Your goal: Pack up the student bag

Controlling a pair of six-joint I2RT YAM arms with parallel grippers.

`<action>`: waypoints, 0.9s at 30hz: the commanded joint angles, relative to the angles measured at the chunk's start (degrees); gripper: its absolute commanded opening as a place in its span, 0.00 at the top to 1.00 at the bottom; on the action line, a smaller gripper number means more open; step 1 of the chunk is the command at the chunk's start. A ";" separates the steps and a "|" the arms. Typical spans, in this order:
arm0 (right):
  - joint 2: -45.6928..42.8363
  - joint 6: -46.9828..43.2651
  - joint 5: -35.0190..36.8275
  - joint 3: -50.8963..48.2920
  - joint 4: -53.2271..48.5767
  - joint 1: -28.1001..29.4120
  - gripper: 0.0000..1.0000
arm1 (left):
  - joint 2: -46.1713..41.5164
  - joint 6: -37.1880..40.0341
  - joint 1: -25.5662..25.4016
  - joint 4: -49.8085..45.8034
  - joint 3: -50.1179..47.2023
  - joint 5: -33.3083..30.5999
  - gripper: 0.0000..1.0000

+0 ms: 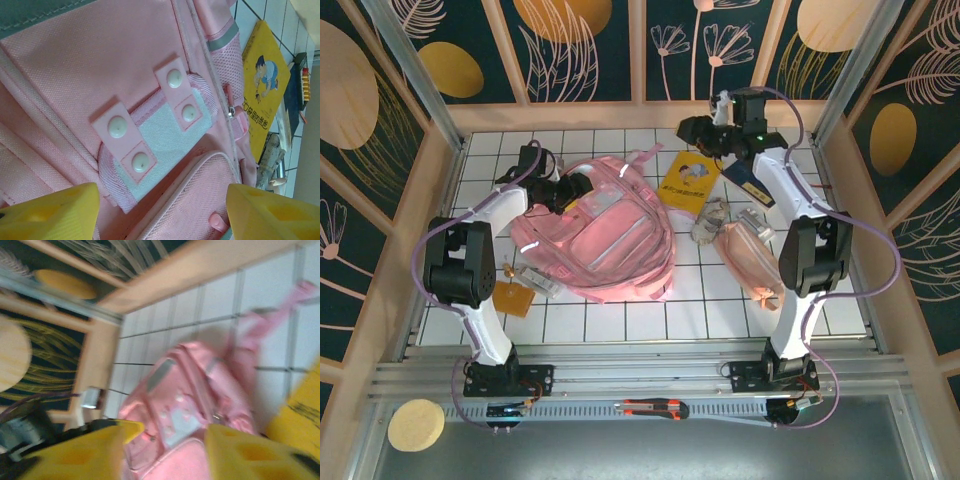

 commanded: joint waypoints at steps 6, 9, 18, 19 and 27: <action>9.91 -7.60 7.93 -0.77 -9.64 -6.73 0.36 | 2.01 0.87 -1.83 0.98 3.97 -1.78 0.33; 15.20 -9.70 9.85 2.86 -11.85 -7.42 0.37 | 6.63 1.53 -3.51 -0.21 10.78 -1.79 0.33; 23.20 -10.41 10.10 7.30 -12.32 -7.55 0.40 | 20.99 1.50 -7.39 -5.56 33.35 -1.43 0.33; 23.75 -10.55 10.17 7.76 -12.37 -7.58 0.41 | 23.21 1.74 -8.03 -6.79 36.95 -1.31 0.33; 27.64 -12.10 12.72 12.93 -15.19 -5.65 0.55 | 41.74 2.50 -11.53 -17.16 64.67 -1.21 0.33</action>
